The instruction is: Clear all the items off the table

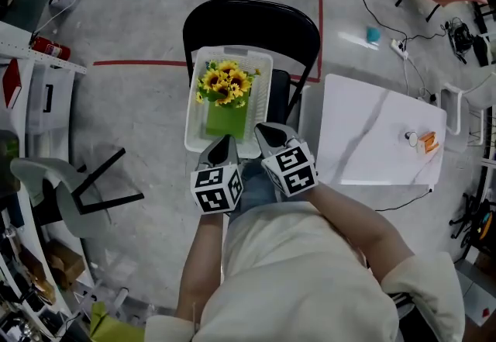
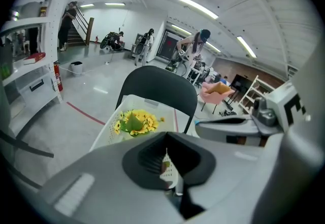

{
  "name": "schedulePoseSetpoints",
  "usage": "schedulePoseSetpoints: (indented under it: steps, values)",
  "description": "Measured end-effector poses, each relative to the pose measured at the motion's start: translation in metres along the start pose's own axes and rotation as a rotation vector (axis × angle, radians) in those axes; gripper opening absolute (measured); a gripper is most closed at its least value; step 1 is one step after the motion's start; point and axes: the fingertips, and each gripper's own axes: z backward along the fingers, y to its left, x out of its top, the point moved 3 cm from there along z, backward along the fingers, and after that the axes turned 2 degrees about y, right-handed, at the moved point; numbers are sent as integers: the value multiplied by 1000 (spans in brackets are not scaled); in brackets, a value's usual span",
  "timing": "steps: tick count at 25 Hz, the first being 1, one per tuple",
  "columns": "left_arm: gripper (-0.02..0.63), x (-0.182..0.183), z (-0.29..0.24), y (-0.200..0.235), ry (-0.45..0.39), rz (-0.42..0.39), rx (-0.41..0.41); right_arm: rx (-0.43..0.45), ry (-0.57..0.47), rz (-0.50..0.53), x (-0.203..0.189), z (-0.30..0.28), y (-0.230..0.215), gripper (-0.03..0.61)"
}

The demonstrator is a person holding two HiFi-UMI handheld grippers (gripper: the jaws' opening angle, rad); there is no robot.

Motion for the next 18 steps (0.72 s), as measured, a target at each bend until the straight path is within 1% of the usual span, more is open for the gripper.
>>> schedulePoseSetpoints:
  steps: [3, 9, 14, 18]
  values:
    - [9, 4, -3, -5, 7, -29, -40, -19, -6, -26, -2, 3, -3, -3]
    - [9, 13, -9, -22, 32, -96, -121, -78, -35, -134, -7, 17, -18, -2]
    - [8, 19, -17, -40, 48, -147, -162, -130, -81, -186, -11, 40, -35, -2]
    - [8, 20, -20, -66, 59, -195, -191, -171, -109, -216, -19, 63, -54, -2]
